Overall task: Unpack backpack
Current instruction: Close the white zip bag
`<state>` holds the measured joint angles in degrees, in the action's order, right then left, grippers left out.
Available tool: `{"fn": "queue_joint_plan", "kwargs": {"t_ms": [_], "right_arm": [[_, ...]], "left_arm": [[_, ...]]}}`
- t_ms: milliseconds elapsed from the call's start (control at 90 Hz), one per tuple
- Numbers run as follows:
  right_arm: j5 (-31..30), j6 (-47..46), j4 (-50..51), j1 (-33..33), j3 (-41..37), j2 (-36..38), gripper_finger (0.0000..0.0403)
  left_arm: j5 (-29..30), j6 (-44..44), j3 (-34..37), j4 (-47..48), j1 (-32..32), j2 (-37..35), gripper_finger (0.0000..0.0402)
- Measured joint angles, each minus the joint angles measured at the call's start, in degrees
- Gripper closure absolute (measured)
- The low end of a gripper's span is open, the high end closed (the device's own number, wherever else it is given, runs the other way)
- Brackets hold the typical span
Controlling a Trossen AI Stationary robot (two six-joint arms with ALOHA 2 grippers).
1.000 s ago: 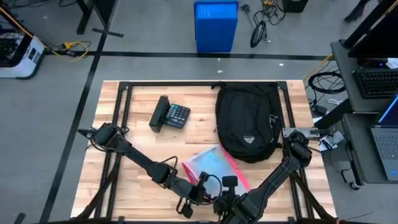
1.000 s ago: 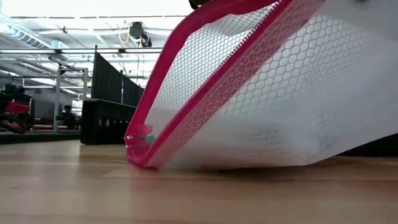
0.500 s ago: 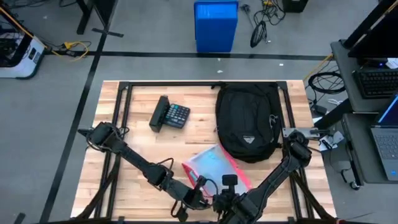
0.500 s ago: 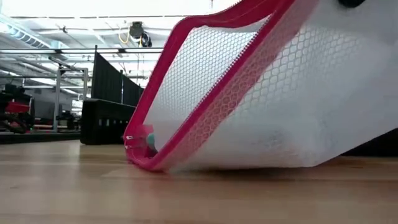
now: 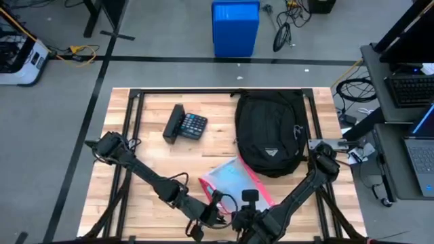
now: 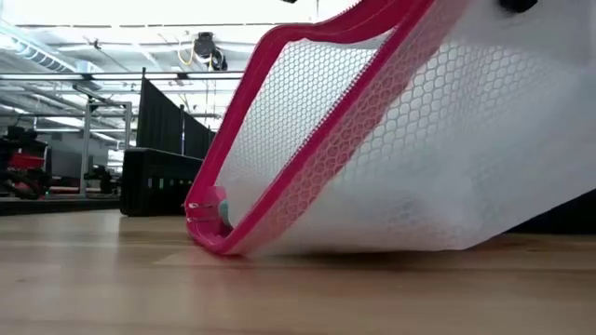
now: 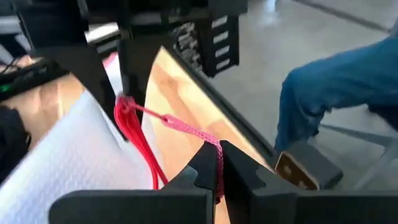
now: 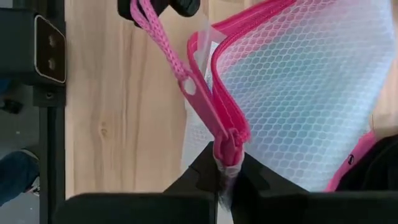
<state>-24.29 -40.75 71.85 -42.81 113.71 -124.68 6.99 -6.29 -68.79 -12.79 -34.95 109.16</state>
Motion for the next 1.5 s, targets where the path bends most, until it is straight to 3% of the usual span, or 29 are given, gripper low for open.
{"fn": "queue_joint_plan", "kwargs": {"t_ms": [222,644,1011,1500], "right_arm": [[-0.1,-0.4,0.3,-0.3,0.0,0.0,0.0403],[-0.1,-3.4,3.9,-2.0,0.0,0.7,0.0402],[0.5,-5.1,2.2,-2.2,0.0,1.6,0.04],[-2.3,3.5,-7.4,-0.4,0.0,-1.1,0.0259]], "left_arm": [[4.1,4.5,-0.2,9.2,0.1,-0.1,0.0401],[6.6,7.4,0.0,16.7,0.2,0.0,0.0401],[5.6,4.4,0.2,14.2,1.8,0.0,0.0401],[5.2,4.0,0.2,11.6,1.9,-0.2,0.0401]]}}
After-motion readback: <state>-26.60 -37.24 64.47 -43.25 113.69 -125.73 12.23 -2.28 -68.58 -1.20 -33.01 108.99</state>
